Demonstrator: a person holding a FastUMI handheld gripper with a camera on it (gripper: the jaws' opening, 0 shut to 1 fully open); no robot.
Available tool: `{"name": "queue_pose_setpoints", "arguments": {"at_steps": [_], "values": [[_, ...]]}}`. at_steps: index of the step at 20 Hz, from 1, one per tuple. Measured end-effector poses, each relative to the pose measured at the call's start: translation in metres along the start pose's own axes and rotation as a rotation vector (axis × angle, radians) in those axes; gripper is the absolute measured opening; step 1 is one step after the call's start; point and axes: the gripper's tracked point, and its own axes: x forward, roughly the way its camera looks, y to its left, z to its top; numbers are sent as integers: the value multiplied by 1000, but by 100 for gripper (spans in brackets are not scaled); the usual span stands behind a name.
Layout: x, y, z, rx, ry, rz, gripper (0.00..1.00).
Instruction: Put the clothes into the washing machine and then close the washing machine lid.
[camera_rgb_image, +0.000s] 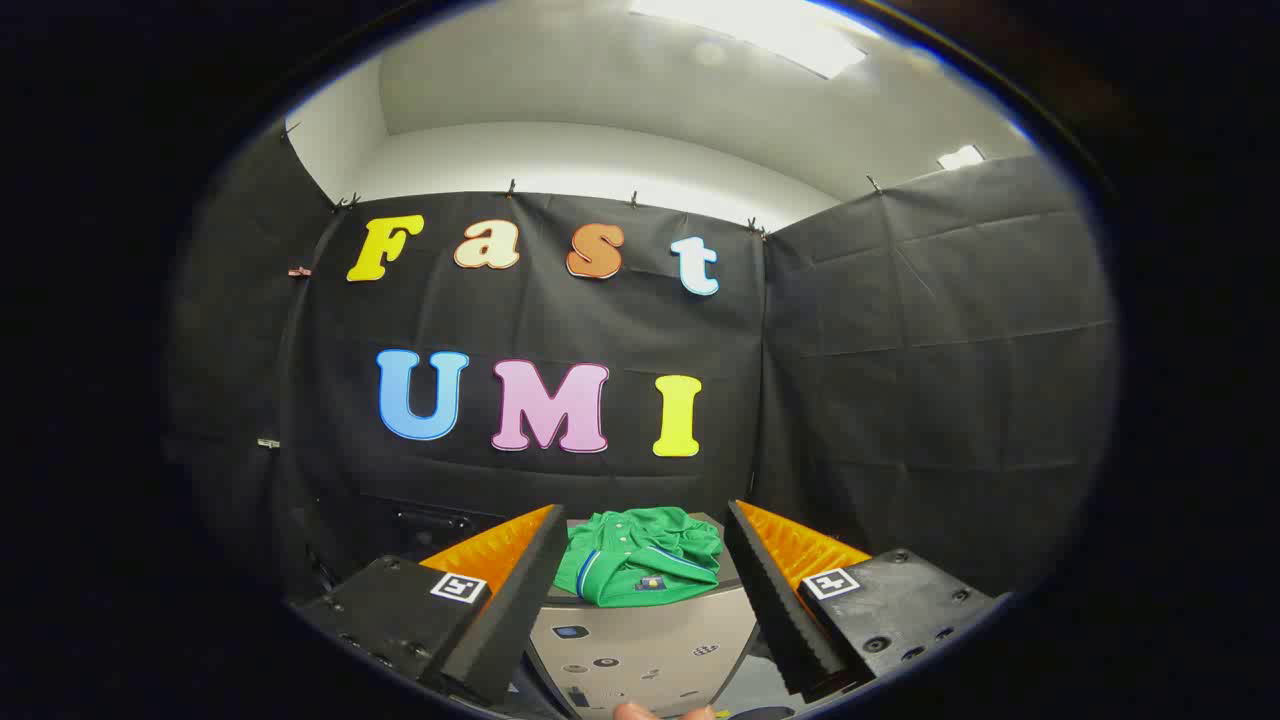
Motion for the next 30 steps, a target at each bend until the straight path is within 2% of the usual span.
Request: {"name": "queue_pose_setpoints", "arguments": {"at_steps": [14,20,26,30], "values": [[-1,4,-8,0,18,8,99],[7,-2,-16,-25,31,38,98],[37,-19,-8,-7,55,52,98],[74,-25,-4,7,100,84,98]]}}
